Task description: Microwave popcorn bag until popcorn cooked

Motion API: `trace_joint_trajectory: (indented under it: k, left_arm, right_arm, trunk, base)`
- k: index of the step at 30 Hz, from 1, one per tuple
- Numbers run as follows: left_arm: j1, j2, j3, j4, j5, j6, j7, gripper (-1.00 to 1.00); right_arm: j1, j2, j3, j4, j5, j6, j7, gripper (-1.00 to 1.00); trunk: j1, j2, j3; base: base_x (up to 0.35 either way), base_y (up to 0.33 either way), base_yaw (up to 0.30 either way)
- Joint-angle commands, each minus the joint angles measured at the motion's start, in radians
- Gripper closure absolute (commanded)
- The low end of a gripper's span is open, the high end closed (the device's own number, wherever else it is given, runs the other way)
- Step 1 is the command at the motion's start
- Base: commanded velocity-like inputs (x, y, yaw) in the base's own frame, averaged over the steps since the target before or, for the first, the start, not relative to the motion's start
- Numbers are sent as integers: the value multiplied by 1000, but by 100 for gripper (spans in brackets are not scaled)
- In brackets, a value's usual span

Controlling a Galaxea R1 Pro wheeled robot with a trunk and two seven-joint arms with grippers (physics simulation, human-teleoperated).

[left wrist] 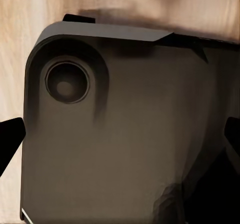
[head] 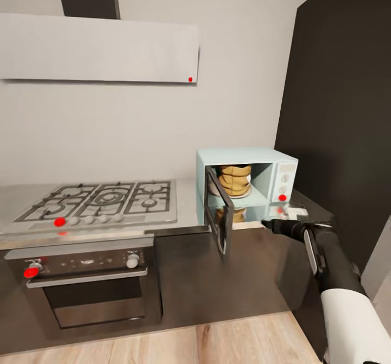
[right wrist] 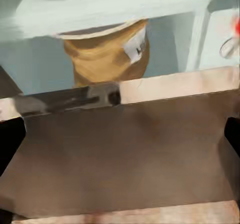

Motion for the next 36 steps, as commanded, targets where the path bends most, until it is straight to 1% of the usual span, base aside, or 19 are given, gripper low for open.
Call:
trace_joint_trajectory:
  k: [1,2,3,5,8,9,11,13,14,15,16,19,24,27,29,31,33,34,36]
  left_arm:
    - [0,0,-2,0,8,-1,0,-100]
    - [-1,0,-2,0,8,-1,0,-100]
    - [-1,0,-2,0,8,-1,0,-100]
    - [-1,0,-1,0,8,-1,0,-100]
    - [-1,0,-2,0,8,-1,0,-100]
    - [-1,0,-2,0,8,-1,0,-100]
    - [0,0,-2,0,8,-1,0,-100]
    - [0,0,-2,0,8,-1,0,-100]
    - [-1,0,-2,0,8,-1,0,-100]
    - [-1,0,-2,-1,8,-1,0,-100]
    - [0,0,-2,-1,8,-1,0,-100]
    - [-1,0,-2,-1,8,-1,0,-100]
    - [-1,0,-2,-1,8,-1,0,-100]
    - [-1,0,-2,-1,8,-1,0,-100]
    - [-1,0,-2,-1,8,-1,0,-100]
    - [-1,0,-2,-1,8,-1,1,-100]
    - [0,0,-2,-2,8,-1,1,-100]
    - [0,0,-2,-3,8,-1,1,-100]
    - [-1,0,-2,-11,8,-1,2,-100]
  right_arm:
    - [9,-17,-2,17,10,3,9,-100]
    - [26,-38,-1,27,15,3,9,-100]
    - [88,-71,-2,36,24,0,11,-100]
    - [144,-75,-3,39,25,-8,10,-100]
    - [186,-76,-3,64,24,-10,10,-100]
    - [196,-76,-3,95,24,-12,9,-100]
    - [203,-77,-2,188,31,-24,6,-100]
    - [206,-77,-2,319,78,-93,-4,-100]
    - [206,-76,-1,440,132,-189,-19,-100]
    - [207,-76,-1,532,161,-260,-40,-100]
    - [207,-76,-1,592,173,-300,-59,-100]
    - [207,-77,-2,805,192,-428,-147,-100]
    - [204,-77,-1,1073,193,-564,-258,-100]
    - [199,-76,-2,1114,188,-612,-318,-100]
    - [245,-73,-3,1122,185,-660,-353,-100]
    - [327,-74,-6,1124,175,-705,-371,-100]
    - [388,-75,-9,1125,131,-728,-378,-100]
    - [399,-75,-9,1125,109,-730,-379,-100]
    - [408,-76,-9,1125,91,-725,-379,-100]
  trunk:
    - [-1,-1,-1]
    - [-1,-1,-1]
    - [-1,-1,-1]
    - [-1,-1,-1]
    - [-1,-1,-1]
    - [-1,-1,-1]
    - [-1,-1,-1]
    - [-1,-1,-1]
    - [-1,-1,-1]
    - [-1,-1,-1]
    - [-1,-1,-1]
    - [-1,-1,-1]
    - [-1,-1,-1]
    - [-1,-1,-1]
    - [-1,-1,-1]
    - [-1,-1,-1]
    - [-1,-1,-1]
    - [-1,-1,-1]
    - [-1,-1,-1]
  base:
    - [-339,0,0]
    - [-340,0,0]
    - [-340,0,0]
    - [-340,0,0]
    - [-340,0,0]
    - [-340,0,0]
    - [-340,0,0]
    - [-334,0,0]
    - [-233,0,0]
    - [-119,0,0]
    - [-76,0,0]
    - [-28,0,0]
    - [-2,0,0]
    - [0,0,0]
    - [0,0,0]
    - [0,0,0]
    - [0,0,0]
    - [0,0,0]
    - [0,0,0]
